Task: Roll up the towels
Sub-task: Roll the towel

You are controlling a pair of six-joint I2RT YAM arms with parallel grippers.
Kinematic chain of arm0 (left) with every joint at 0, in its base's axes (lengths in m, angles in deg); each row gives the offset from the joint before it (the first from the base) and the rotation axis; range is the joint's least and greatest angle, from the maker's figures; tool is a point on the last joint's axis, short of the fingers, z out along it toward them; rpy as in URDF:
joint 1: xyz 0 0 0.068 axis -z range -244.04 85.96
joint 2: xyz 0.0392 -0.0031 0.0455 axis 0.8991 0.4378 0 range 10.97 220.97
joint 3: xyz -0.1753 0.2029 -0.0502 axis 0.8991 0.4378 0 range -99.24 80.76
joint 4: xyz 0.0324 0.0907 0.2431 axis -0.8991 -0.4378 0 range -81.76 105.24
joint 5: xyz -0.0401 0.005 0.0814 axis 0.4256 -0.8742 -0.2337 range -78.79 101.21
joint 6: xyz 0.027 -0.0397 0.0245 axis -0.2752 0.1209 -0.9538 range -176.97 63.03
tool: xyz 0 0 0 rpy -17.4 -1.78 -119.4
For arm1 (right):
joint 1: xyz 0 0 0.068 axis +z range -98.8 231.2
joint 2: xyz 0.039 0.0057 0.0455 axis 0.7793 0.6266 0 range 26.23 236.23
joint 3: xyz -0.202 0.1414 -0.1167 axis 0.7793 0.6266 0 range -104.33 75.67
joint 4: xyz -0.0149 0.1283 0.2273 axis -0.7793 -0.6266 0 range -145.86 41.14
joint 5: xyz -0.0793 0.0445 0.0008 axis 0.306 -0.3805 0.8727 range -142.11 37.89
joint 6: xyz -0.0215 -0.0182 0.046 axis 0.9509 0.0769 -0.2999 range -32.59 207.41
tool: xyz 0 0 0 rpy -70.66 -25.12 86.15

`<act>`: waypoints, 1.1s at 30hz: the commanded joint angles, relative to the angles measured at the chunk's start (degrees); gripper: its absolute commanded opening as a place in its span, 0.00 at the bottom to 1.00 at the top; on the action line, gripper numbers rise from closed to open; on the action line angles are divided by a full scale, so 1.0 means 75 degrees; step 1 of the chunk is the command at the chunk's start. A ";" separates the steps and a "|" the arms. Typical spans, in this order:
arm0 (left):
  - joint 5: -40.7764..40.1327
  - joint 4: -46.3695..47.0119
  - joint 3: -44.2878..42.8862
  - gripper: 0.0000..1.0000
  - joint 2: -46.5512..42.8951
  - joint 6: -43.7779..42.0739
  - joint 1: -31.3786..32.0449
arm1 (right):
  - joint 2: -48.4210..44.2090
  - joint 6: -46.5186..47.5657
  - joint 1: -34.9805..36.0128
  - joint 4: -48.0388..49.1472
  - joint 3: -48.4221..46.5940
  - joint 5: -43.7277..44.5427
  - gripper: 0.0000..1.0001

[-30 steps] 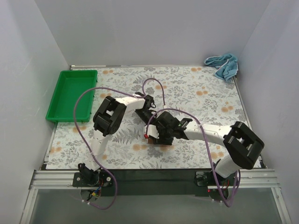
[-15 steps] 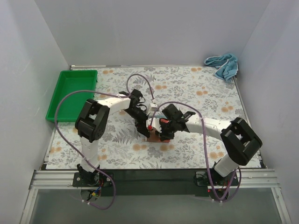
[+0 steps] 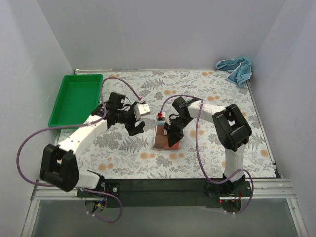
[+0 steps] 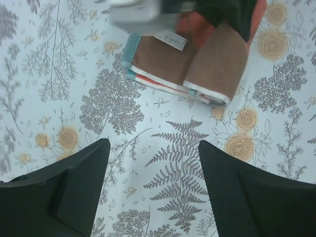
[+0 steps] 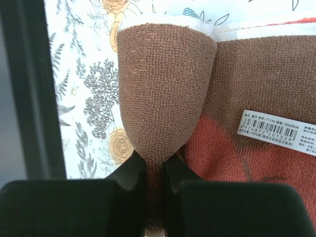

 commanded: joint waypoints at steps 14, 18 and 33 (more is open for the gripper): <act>-0.3710 0.3240 0.2565 0.75 -0.0542 -0.2042 0.4585 | 0.2503 0.0318 -0.0487 -0.2683 -0.1866 -0.1600 0.09; -0.3851 0.3827 0.2436 0.75 0.0221 -0.2312 0.4692 | 0.2597 0.0412 -0.0487 -0.2777 -0.1878 -0.1566 0.10; -0.4086 0.4448 0.2576 0.72 -0.0174 -0.2418 0.4821 | 0.2866 0.0717 -0.0498 -0.3070 -0.1901 -0.1554 0.10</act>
